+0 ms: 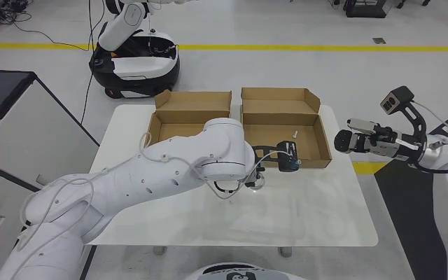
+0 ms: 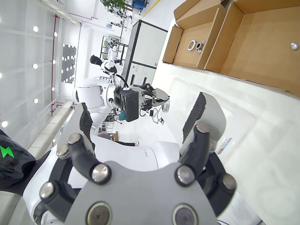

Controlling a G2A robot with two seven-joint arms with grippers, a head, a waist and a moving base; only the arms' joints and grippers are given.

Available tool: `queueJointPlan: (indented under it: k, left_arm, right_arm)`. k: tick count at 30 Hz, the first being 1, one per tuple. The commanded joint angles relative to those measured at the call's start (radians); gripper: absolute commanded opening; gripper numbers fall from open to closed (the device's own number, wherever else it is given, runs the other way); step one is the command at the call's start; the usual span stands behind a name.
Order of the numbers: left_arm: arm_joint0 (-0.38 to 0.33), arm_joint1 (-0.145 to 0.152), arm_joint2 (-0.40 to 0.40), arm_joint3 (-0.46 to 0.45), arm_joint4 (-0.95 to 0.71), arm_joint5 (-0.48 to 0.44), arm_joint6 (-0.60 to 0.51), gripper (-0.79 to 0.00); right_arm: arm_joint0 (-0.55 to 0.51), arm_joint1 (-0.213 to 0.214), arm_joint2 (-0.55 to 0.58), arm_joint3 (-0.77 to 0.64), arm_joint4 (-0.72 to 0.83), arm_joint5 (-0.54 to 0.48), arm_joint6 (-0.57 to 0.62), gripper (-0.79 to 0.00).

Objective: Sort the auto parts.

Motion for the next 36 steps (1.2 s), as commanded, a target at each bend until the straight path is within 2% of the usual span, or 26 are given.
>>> queueJointPlan:
  k: [1,9,15,24,36]
  left_arm:
    - [0.0,0.0,0.0,0.0,0.0,0.0,0.0,-0.785]
    - [0.0,0.0,0.0,0.0,0.0,0.0,0.0,-0.785]
    - [0.033,0.011,-0.037,0.019,-0.017,-0.025,0.065,-0.785]
    - [0.103,0.062,-0.176,0.0,-0.054,-0.071,0.098,-0.785]
    - [0.294,0.154,-0.436,-0.093,-0.093,-0.152,0.156,-0.785]
  right_arm:
    - [0.0,0.0,0.0,0.0,0.0,0.0,0.0,0.0]
    - [0.0,0.0,0.0,0.0,0.0,0.0,0.0,0.0]
    - [0.0,0.0,0.0,0.0,0.0,0.0,0.0,0.0]
    - [0.0,0.0,0.0,0.0,0.0,0.0,0.0,0.0]
    - [0.0,0.0,0.0,0.0,0.0,0.0,0.0,0.0]
